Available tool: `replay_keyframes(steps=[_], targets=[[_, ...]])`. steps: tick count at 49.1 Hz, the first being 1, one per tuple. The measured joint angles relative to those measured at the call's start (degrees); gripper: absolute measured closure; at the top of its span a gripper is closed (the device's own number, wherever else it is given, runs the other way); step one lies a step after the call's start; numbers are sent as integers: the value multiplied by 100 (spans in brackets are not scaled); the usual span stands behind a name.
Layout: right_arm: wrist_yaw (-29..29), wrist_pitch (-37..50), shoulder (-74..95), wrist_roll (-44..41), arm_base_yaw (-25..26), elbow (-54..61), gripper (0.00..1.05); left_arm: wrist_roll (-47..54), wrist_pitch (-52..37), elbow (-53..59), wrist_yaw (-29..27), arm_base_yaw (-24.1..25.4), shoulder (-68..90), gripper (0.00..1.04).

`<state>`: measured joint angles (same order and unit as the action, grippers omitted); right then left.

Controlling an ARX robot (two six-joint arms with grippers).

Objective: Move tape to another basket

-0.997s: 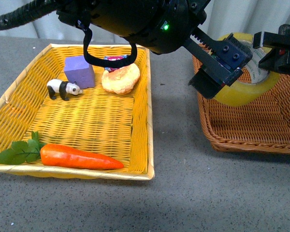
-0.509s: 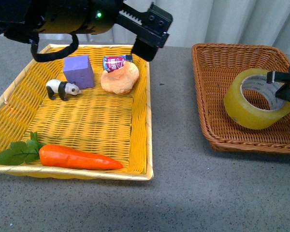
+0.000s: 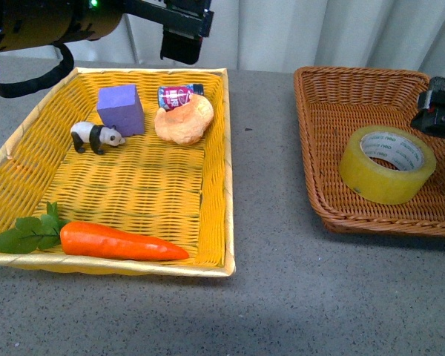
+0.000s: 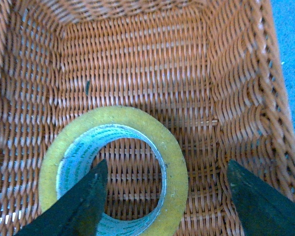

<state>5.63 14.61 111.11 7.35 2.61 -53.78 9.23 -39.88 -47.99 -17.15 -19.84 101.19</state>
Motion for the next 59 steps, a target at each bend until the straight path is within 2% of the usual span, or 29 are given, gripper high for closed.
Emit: replay_keyframes(steps=[6,11,13,17,20,24,26,28,38,46,55,57,59], targets=[[-111,428,-562,46,48,367,7,-562,-146,278,-420,188,-278,7],[-120,817,-988,42,83,686,9,-798,-232,492,-863,282,-505,7],[-184,1526,-999,-94,83,907,13,-844,-304,588,-809,321,-546,8],[-258,3158,-999,-345,68,1449,24,-852,-1272,1064,-9,472,-678,21],[-280,4352,-1086,-522,42,1987,35,-857,-1746,1425,313,566,-846,30],[-304,5110,-1375,-623,13,2461,47,-870,-1985,1867,492,702,-1172,42],[-330,5226,-1558,-651,0,2629,53,-874,-2031,2092,553,778,-1370,49],[-579,5289,-1895,-675,-111,2911,63,-892,-2057,2343,645,861,-1596,58],[-568,5180,-2872,-745,-271,3877,104,-918,-2022,3318,949,1233,-2562,101],[-568,4918,-3639,-737,-267,4367,104,-935,-2223,3886,1158,1379,-2966,101],[-564,4478,-4419,-737,-267,4739,104,-935,-1786,4258,1298,1561,-3711,101],[-562,4393,-4564,-737,-267,4793,104,-938,-1652,4321,1598,1735,-3919,101],[-560,4277,-4758,-737,-267,4859,104,-935,-1519,4376,1668,1853,-4113,101]])
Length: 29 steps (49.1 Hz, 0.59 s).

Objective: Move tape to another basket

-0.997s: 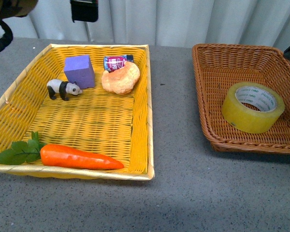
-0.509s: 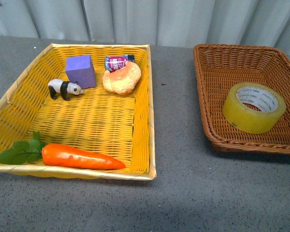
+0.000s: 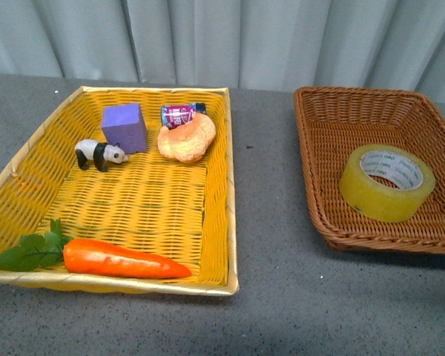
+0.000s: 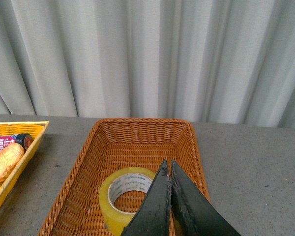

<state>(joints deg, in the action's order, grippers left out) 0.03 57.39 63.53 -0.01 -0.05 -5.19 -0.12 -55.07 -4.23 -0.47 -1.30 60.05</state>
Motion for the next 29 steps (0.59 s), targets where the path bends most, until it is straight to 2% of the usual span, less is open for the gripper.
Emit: replay_keyframes(steps=[29], targets=[[-2,-2194,-2715,0,0,472,104,0,2188,332,48,116,-2625,101]])
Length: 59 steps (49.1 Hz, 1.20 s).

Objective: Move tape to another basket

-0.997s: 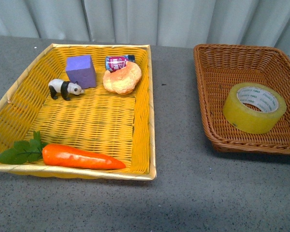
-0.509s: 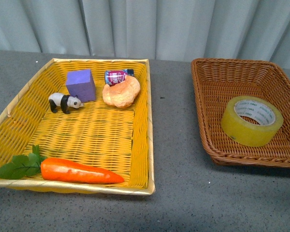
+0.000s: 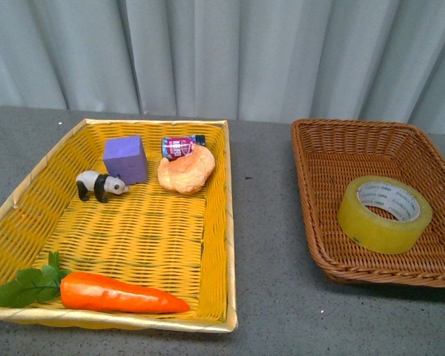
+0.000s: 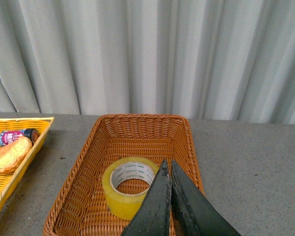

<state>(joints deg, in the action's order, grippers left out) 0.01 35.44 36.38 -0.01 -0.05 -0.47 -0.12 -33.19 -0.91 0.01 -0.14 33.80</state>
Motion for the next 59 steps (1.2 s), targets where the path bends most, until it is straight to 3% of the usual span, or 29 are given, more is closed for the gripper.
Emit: replay_keyframes(steps=[18,44,49,51,59], targets=[[0,-1263,-1360,0,0,13,104,0,1193,4,-2,0,-1268,101],[2,-2444,-2559,0,0,13,104,0,2302,4,-2,0,-2385,101],[0,-3023,-3005,2,0,11,104,0,3268,2,0,0,-3239,101],[4,-3460,-3364,0,0,11,104,0,3287,2,0,0,-3335,101],[4,-3534,-3613,0,0,11,104,0,3311,2,0,0,-3355,101]])
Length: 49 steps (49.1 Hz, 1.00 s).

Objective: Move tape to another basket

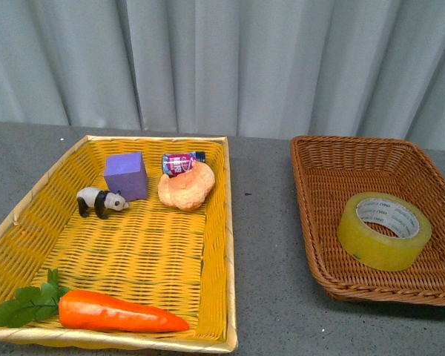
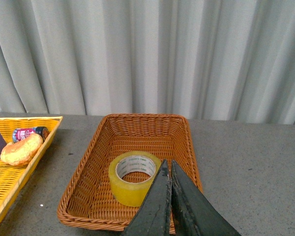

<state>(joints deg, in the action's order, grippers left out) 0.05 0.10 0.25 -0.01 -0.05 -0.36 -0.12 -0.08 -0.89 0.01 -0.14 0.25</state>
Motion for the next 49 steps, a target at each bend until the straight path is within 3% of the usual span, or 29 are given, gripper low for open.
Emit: replay_keyframes(steps=[9,12,32,36,38,49], targets=[[0,0,0,0,0,0,104,0,0,0,0,0,0,101],[0,0,0,-4,0,0,101,-4,0,0,0,0,0,92],[0,0,0,-2,0,0,33,-4,0,0,0,0,0,26],[0,0,0,-4,0,0,14,-2,0,0,0,0,0,6],[0,0,0,0,0,0,7,-2,0,0,0,0,0,7],[0,0,0,0,0,0,9,-2,0,0,0,0,0,7]])
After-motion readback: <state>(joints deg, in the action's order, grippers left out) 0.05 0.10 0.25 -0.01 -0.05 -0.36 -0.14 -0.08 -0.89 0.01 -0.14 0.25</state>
